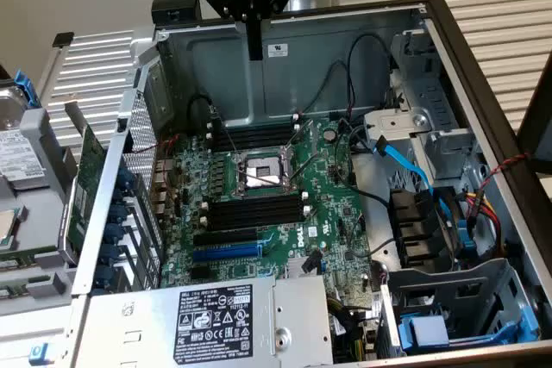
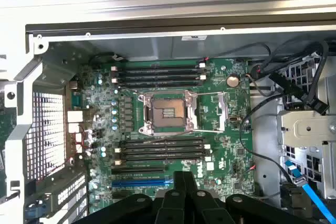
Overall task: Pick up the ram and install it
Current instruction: 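Reach for the ram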
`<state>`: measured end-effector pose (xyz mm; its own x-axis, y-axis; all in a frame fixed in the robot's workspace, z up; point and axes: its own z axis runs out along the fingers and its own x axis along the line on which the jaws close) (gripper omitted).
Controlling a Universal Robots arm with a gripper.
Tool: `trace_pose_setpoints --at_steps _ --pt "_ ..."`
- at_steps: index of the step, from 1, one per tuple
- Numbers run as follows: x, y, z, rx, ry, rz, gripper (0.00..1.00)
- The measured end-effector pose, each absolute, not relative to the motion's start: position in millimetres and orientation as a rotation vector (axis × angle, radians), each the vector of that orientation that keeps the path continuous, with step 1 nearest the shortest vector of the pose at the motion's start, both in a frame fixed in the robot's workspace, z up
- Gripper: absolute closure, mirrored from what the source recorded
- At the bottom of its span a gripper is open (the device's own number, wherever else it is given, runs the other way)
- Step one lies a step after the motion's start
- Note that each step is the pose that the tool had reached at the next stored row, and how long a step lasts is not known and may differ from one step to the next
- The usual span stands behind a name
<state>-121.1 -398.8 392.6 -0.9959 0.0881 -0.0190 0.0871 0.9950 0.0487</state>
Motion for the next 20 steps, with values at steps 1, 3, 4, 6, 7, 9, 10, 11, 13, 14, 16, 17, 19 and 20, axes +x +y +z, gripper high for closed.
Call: trace_pose_setpoints --at_steps 1,3,4,6,7,9,10,11,13,14,16,17,19,20 --pt "-121.1 -398.8 392.6 0.137 3.117 0.075 0.9" --pt "-121.1 -398.8 392.6 0.138 3.117 0.075 0.9" --pt "-121.1 -398.8 392.6 0.138 3.116 0.075 0.9" --pt "-121.4 -398.8 392.6 0.139 3.116 0.075 0.9" --pt "-122.0 -398.7 392.7 0.139 3.116 0.074 0.9" --pt "-123.2 -398.8 392.7 0.139 3.115 0.075 0.9" --pt "-123.9 -398.8 392.7 0.139 3.115 0.075 0.9" --pt "-124.4 -398.8 392.6 0.139 3.114 0.075 0.9" --pt "-125.9 -398.8 392.7 0.139 3.113 0.075 0.9" --pt "-127.8 -398.8 392.7 0.139 3.11 0.075 0.9" --pt "-132.3 -398.8 392.6 0.137 3.097 0.076 0.9" --pt "-134.1 -398.8 392.6 0.137 3.09 0.076 0.9" --pt "-136.6 -398.9 392.6 0.136 3.082 0.079 0.9" --pt "-138.0 -398.9 392.6 0.136 3.08 0.079 0.9"
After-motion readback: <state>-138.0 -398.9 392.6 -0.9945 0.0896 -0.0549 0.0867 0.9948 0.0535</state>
